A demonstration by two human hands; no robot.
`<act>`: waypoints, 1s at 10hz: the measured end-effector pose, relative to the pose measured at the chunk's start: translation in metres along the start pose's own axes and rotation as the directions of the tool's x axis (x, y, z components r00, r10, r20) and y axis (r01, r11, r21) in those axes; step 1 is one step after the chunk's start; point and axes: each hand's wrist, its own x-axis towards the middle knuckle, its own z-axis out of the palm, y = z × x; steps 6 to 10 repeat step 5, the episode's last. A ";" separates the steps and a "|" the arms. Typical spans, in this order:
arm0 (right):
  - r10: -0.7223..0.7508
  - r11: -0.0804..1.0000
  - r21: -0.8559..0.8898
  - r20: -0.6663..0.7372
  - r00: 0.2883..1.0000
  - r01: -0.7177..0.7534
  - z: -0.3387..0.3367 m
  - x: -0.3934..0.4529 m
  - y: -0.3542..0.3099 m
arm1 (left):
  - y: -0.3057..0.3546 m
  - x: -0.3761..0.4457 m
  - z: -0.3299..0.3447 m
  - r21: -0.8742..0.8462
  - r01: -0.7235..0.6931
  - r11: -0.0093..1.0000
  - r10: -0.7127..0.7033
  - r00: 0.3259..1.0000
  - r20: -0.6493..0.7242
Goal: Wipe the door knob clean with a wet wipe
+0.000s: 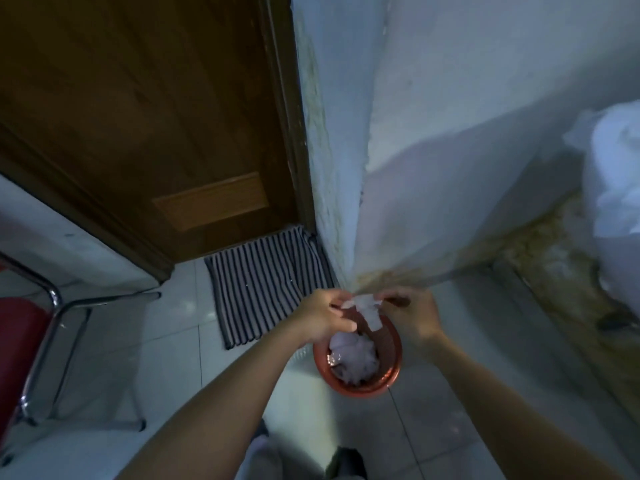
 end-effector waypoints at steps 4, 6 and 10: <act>0.119 0.972 -0.220 0.178 0.977 -0.078 0.039 -0.002 0.092 | -0.076 0.023 0.002 0.050 0.009 0.999 -0.011 0.999 0.039; 0.040 0.952 -0.306 0.230 0.972 0.033 0.046 -0.013 0.048 | -0.064 -0.001 -0.019 0.070 -0.029 0.997 0.028 0.999 0.020; 0.040 0.952 -0.306 0.230 0.972 0.033 0.046 -0.013 0.048 | -0.064 -0.001 -0.019 0.070 -0.029 0.997 0.028 0.999 0.020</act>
